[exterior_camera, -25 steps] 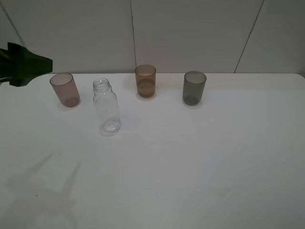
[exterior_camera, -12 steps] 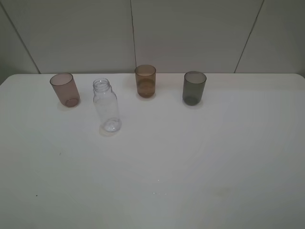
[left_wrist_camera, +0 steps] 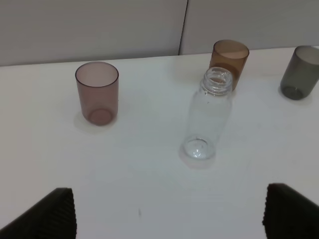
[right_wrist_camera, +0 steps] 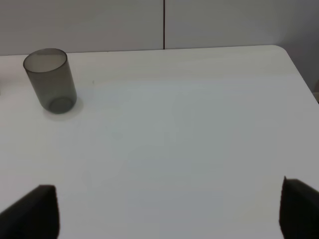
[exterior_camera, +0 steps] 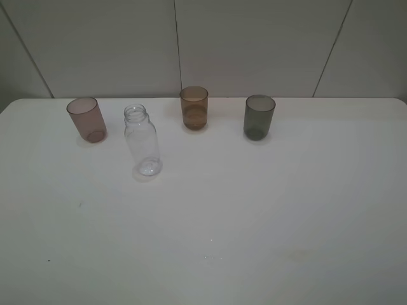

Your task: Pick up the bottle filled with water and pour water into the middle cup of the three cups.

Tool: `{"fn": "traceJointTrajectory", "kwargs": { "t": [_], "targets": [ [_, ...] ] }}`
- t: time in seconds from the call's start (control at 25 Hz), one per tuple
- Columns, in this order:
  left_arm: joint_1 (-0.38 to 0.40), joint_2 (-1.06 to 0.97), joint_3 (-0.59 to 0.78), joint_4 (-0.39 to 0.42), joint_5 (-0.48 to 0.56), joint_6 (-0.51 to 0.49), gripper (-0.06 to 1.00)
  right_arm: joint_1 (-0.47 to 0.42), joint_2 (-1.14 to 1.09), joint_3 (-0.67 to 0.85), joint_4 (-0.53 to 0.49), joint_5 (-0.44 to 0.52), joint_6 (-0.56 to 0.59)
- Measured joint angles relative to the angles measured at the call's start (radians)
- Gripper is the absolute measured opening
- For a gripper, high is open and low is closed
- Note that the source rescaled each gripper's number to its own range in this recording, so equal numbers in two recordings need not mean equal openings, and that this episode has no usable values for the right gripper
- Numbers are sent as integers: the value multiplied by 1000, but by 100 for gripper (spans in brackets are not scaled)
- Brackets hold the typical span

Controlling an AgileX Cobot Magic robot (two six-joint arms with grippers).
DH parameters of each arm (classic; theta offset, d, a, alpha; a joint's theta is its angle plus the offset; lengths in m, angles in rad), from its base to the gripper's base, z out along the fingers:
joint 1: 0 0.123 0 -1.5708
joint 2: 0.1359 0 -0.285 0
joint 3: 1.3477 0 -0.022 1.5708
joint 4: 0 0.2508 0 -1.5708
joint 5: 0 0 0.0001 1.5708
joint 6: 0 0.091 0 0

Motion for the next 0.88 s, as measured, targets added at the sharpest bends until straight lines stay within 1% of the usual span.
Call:
{"fn": "traceJointTrajectory", "kwargs": {
  "t": [0.08,0.16,0.28,0.4,0.52,0.64,0.72,0.88],
  "targets": [
    [0,-29,0,-6,44,36,95,0,0,0,0,0,0],
    [0,-61,0,-32,78,76,95,0,0,0,0,0,0],
    [0,-93,0,-71,99,135,95,0,0,0,0,0,0],
    [0,-94,0,-82,127,160,95,0,0,0,0,0,0],
    [0,-94,7,-84,144,160,95,0,0,0,0,0,0],
    [0,-94,48,-90,146,160,95,0,0,0,0,0,0],
    [0,-94,81,-99,143,154,95,0,0,0,0,0,0],
    [0,-94,93,-108,129,160,95,0,0,0,0,0,0]
  ]
}}
